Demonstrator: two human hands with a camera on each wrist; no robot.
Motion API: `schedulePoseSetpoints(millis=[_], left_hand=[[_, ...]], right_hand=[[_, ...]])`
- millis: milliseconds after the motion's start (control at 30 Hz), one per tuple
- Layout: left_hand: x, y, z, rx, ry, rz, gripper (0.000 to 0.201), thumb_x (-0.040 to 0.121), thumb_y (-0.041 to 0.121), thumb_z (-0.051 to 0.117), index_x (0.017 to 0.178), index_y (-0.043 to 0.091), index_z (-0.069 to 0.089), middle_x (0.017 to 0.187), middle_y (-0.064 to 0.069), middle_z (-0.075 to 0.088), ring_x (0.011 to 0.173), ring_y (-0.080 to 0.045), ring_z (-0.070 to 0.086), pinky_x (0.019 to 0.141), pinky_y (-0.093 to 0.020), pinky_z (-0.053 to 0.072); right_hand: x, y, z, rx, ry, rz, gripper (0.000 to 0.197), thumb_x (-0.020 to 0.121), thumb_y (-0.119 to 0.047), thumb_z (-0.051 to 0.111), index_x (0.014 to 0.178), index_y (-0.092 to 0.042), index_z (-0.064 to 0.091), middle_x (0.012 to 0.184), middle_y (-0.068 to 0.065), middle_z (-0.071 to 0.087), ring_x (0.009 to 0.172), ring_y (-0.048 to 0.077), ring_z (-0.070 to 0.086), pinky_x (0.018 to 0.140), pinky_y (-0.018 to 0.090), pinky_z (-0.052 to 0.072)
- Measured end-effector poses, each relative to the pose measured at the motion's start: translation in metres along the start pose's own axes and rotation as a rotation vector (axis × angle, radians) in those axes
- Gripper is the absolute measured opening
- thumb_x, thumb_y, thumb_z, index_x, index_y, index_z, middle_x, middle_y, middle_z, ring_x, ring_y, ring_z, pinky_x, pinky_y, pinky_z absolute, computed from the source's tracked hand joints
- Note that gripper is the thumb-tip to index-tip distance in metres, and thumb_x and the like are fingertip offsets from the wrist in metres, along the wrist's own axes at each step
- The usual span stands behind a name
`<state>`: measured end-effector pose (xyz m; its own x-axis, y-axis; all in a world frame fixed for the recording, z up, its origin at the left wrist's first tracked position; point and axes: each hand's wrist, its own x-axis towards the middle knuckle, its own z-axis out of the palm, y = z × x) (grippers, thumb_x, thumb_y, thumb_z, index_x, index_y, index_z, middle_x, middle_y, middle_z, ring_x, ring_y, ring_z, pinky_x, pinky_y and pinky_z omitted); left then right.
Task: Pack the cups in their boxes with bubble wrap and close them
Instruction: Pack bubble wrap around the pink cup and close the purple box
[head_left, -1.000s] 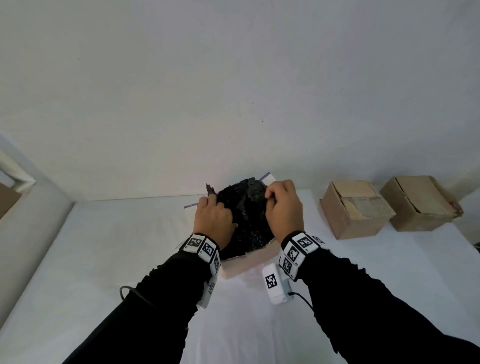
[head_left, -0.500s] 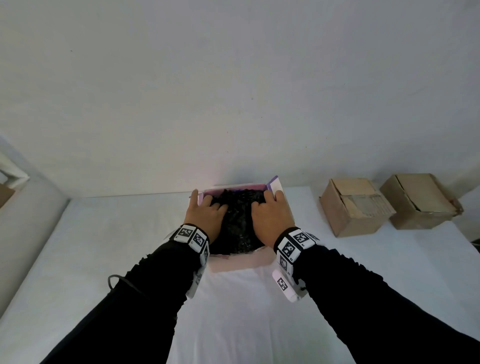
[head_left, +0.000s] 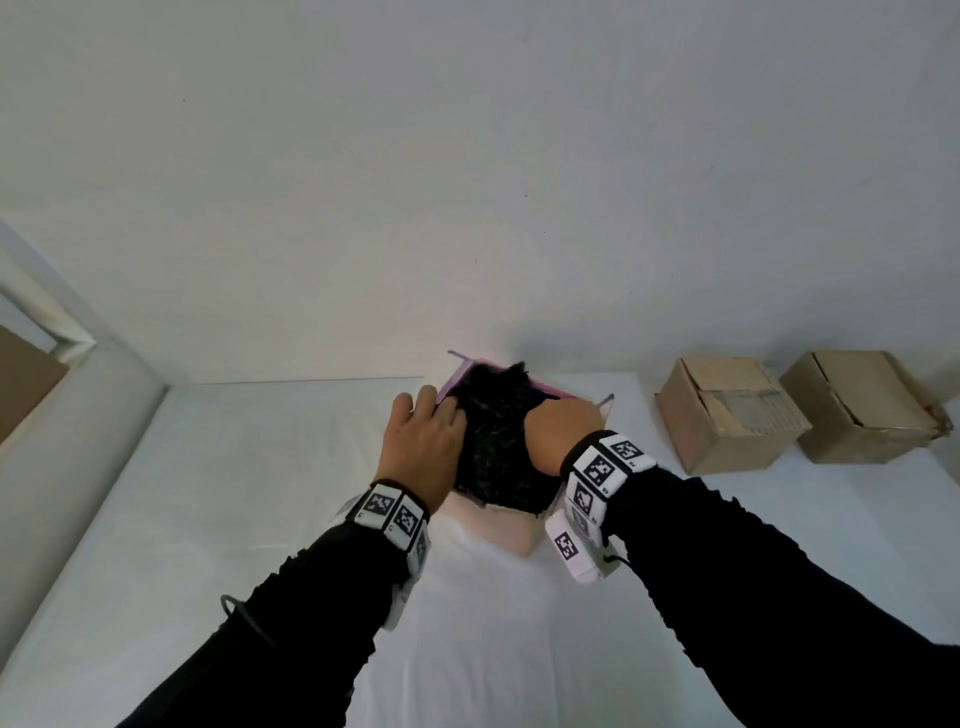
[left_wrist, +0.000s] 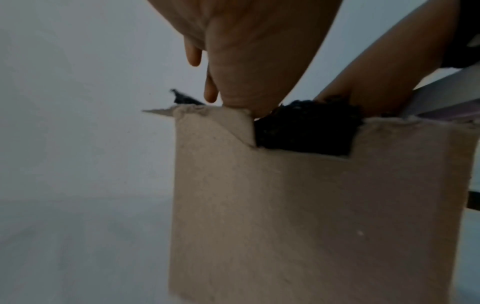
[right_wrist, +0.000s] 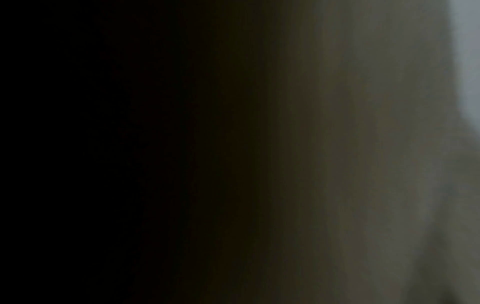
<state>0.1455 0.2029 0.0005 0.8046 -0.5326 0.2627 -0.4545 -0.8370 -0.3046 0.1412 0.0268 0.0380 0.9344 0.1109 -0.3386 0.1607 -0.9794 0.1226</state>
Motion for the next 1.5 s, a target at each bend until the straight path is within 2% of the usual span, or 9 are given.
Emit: schedulePoseSetpoints(millis=[200, 333, 400, 567, 667, 833, 1067, 1333, 1500], left_hand=[[-0.025, -0.007, 0.008, -0.128, 0.01, -0.076, 0.025, 0.061, 0.001, 0.06, 0.081, 0.016, 0.06, 0.089, -0.002, 0.056, 0.084, -0.026, 0.044, 0.067, -0.035, 0.035], [-0.025, -0.004, 0.015, -0.12, -0.063, -0.075, 0.006, 0.081, 0.02, 0.059, 0.086, 0.019, 0.061, 0.086, 0.002, 0.06, 0.084, -0.025, 0.045, 0.069, -0.037, 0.031], [-0.024, 0.0, 0.018, -0.141, -0.093, -0.072, 0.024, 0.082, 0.024, 0.06, 0.105, 0.017, 0.064, 0.097, 0.002, 0.063, 0.088, -0.025, 0.049, 0.071, -0.037, 0.034], [-0.015, -0.002, 0.012, -0.254, -0.111, -0.075, 0.038, 0.071, 0.026, 0.074, 0.106, 0.018, 0.061, 0.103, 0.0, 0.057, 0.082, -0.021, 0.059, 0.078, -0.033, 0.042], [-0.013, -0.005, 0.009, -0.23, -0.21, -0.062, 0.041, 0.087, 0.042, 0.057, 0.121, 0.02, 0.051, 0.11, 0.003, 0.057, 0.097, -0.02, 0.059, 0.094, -0.036, 0.031], [-0.021, -0.003, 0.008, -0.228, -0.278, -0.088, 0.065, 0.09, 0.058, 0.031, 0.145, 0.022, 0.031, 0.121, 0.007, 0.057, 0.106, -0.017, 0.056, 0.096, -0.038, 0.029], [-0.018, 0.01, 0.001, -0.187, -0.369, -0.147, 0.083, 0.079, 0.072, 0.04, 0.139, 0.015, 0.035, 0.113, 0.004, 0.057, 0.099, -0.018, 0.058, 0.088, -0.043, 0.028], [-0.016, 0.023, -0.01, -0.075, -0.421, -0.093, 0.061, 0.077, 0.073, 0.04, 0.101, 0.021, 0.058, 0.105, -0.001, 0.047, 0.091, -0.019, 0.05, 0.091, -0.048, 0.025], [-0.012, 0.022, -0.013, -0.127, -0.46, -0.103, 0.066, 0.077, 0.072, 0.043, 0.112, 0.016, 0.048, 0.091, 0.003, 0.061, 0.087, -0.023, 0.06, 0.097, -0.051, 0.023]], right_hand=[[0.005, 0.006, -0.022, 0.15, 0.115, -0.124, 0.017, 0.088, -0.018, 0.06, 0.103, -0.01, 0.062, 0.107, 0.008, 0.063, 0.096, 0.03, 0.061, 0.072, 0.034, 0.047], [0.019, -0.003, -0.019, 0.145, 0.068, -0.302, 0.051, 0.08, -0.017, 0.07, 0.128, -0.019, 0.051, 0.129, 0.004, 0.048, 0.112, 0.027, 0.053, 0.088, 0.04, 0.048], [0.027, -0.006, -0.01, 0.127, -0.027, -0.28, 0.067, 0.075, -0.018, 0.075, 0.134, -0.018, 0.043, 0.134, 0.006, 0.041, 0.112, 0.029, 0.054, 0.09, 0.042, 0.049], [0.038, -0.006, -0.007, 0.181, -0.132, -0.277, 0.082, 0.07, -0.032, 0.079, 0.137, -0.016, 0.034, 0.121, 0.009, 0.059, 0.104, 0.029, 0.061, 0.09, 0.04, 0.049], [0.041, 0.002, -0.006, 0.196, -0.172, -0.271, 0.093, 0.067, -0.037, 0.081, 0.142, -0.019, 0.03, 0.129, 0.01, 0.055, 0.115, 0.03, 0.055, 0.099, 0.042, 0.045], [0.029, 0.02, 0.007, 0.191, -0.149, -0.27, 0.103, 0.071, -0.04, 0.077, 0.151, -0.035, 0.012, 0.144, 0.006, 0.037, 0.132, 0.031, 0.033, 0.11, 0.044, 0.033], [0.006, 0.044, 0.045, 0.441, 0.078, -0.341, 0.102, 0.069, -0.039, 0.075, 0.151, -0.038, 0.013, 0.153, -0.001, 0.023, 0.137, 0.024, 0.028, 0.112, 0.043, 0.031], [0.009, 0.041, 0.044, 0.34, -0.033, -0.309, 0.111, 0.07, -0.043, 0.077, 0.152, -0.038, 0.003, 0.161, 0.0, 0.002, 0.144, 0.029, 0.016, 0.116, 0.048, 0.025], [0.018, 0.035, 0.044, 0.309, -0.14, -0.23, 0.118, 0.066, -0.048, 0.073, 0.15, -0.037, -0.011, 0.153, 0.007, 0.033, 0.131, 0.028, 0.045, 0.105, 0.042, 0.041]])
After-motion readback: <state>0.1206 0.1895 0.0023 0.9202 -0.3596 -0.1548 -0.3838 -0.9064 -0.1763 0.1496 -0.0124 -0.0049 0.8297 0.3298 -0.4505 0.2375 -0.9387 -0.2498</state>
